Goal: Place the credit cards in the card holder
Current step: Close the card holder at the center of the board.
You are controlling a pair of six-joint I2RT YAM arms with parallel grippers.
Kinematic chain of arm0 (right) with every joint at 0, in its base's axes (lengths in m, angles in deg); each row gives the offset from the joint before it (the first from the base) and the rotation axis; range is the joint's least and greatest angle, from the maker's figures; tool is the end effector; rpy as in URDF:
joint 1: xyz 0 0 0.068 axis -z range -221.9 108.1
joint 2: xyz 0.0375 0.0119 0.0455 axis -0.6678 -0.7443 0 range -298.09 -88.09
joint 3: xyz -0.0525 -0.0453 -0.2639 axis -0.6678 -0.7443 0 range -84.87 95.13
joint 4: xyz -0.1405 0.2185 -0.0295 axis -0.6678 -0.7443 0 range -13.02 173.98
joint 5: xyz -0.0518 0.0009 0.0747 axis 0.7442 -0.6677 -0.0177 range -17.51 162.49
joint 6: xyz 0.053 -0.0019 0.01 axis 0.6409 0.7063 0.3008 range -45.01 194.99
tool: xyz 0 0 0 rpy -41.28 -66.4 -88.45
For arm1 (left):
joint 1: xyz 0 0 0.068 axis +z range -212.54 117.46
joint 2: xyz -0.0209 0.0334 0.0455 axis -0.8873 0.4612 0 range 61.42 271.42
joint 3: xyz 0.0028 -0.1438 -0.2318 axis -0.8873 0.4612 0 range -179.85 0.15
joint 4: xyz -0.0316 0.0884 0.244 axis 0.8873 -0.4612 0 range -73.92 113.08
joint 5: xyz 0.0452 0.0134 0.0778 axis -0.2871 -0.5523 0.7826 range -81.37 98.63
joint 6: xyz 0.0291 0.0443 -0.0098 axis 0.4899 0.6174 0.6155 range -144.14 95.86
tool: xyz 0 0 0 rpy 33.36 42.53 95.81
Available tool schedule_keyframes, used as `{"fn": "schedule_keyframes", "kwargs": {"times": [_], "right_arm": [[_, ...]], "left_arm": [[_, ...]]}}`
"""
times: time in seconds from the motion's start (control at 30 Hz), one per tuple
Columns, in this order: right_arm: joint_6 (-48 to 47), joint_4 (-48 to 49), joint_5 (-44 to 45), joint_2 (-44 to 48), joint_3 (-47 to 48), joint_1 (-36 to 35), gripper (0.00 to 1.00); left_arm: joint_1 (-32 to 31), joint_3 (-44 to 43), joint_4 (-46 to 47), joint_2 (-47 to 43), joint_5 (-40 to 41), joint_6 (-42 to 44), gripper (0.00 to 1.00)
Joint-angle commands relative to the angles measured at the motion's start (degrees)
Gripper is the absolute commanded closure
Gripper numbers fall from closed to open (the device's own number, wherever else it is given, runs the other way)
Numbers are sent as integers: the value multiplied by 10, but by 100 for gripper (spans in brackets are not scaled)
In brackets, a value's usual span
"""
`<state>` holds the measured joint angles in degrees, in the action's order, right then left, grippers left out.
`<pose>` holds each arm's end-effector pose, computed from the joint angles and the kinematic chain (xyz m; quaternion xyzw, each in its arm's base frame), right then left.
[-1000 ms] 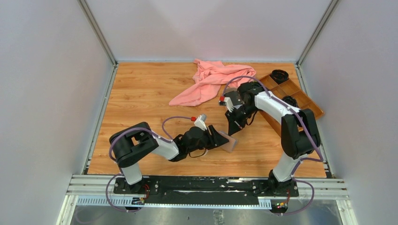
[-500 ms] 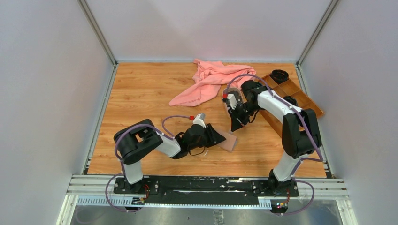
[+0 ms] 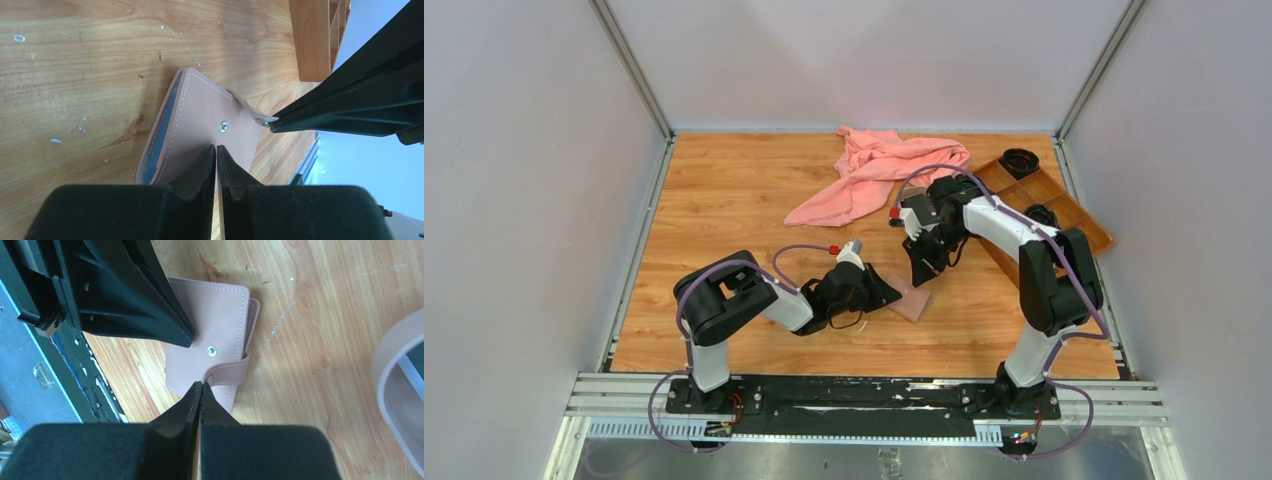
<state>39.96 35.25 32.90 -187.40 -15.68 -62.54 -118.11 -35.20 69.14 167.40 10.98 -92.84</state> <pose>0.2955 0.1356 0.2035 -0.4664 0.8127 0.3230 0.1329 0.1879 -0.2716 0.1105 -0.1072 0.8343 -0.4697 0.2679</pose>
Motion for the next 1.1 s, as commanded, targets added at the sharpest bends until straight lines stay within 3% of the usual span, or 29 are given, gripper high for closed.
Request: {"fn": "schedule_keyframes", "kwargs": {"times": [0.0, 1.07], "right_arm": [[-2, 0, 16, -22, 2, -28, 100], [24, 27, 70, -45, 18, -78, 100]], "left_arm": [[3, -5, -36, 18, 0, 25, 90], [3, -1, -31, 21, -11, 33, 92]]}}
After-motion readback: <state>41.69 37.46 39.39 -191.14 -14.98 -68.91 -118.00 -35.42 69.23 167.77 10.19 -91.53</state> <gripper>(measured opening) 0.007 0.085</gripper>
